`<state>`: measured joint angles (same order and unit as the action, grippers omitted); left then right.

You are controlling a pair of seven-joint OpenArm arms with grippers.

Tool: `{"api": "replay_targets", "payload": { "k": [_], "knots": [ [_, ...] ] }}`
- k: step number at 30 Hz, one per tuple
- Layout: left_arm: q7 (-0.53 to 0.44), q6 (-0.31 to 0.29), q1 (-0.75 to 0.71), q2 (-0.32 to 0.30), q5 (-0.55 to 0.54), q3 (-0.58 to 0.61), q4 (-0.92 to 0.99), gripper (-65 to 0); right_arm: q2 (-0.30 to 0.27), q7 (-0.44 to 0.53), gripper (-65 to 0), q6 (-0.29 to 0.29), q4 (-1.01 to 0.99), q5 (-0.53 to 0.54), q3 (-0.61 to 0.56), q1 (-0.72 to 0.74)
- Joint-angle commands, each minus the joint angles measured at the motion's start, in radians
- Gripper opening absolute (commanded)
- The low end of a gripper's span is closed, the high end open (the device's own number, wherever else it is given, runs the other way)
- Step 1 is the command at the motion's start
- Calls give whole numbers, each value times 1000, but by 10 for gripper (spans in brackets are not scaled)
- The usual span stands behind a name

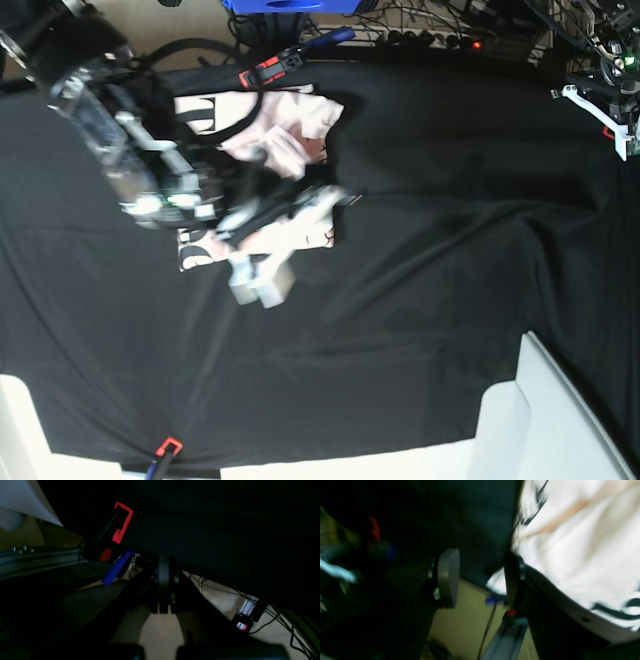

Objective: Fold the T-shirt properly
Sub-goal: 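Lift the shirt end with the right gripper and fold it over the shirt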

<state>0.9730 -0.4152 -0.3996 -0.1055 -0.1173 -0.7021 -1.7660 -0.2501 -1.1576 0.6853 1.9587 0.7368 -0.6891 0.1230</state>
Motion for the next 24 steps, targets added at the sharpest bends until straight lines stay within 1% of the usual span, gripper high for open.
{"api": "replay_targets", "payload": {
  "k": [1, 2, 3, 4, 5, 6, 7, 9, 14, 16, 19, 24],
  "knots": [
    [-15, 9, -2, -13, 1, -8, -15, -650, -1, 5, -395, 13, 28, 4, 52, -18],
    [-15, 9, -3, -15, 1, -8, -13, -650, -1, 5, -457, 13, 31, 4, 101, -42],
    [-15, 9, -5, -15, 1, -9, -13, -650, -1, 5, -540, 13, 29, 4, 139, -64],
    [-15, 9, -6, -15, 1, -9, -13, -650, -1, 5, -650, 13, 28, 4, 179, -85],
    [-15, 9, -6, -15, 1, -9, -13, -650, -1, 5, -650, 13, 28, 4, 211, -108],
    [-15, 9, -6, -15, 1, -9, -13, -650, -1, 5, -627, 13, 28, 4, 231, -127],
    [-15, 9, -6, -15, 1, -9, -13, -650, -7, 8, -621, 13, 24, 4, 237, -141],
    [-15, 9, -5, -15, 1, -9, -13, -650, -27, 15, -650, 13, 8, 4, 239, -151],
    [-15, 9, 0, -15, 1, -9, -13, -650, -36, 18, -647, 6, -51, -1, 248, -162],
    [-15, 9, 0, -15, 1, -9, -15, -650, -38, 52, -647, -11, -72, -1, 248, -168],
    [-15, 9, 0, -15, 1, -9, -16, -650, -58, 95, -647, -23, -124, -1, 246, -181],
    [-15, 9, 0, -18, 1, -9, -15, -650, -62, 113, -647, -23, -178, -1, 240, -194]
  ]
}}
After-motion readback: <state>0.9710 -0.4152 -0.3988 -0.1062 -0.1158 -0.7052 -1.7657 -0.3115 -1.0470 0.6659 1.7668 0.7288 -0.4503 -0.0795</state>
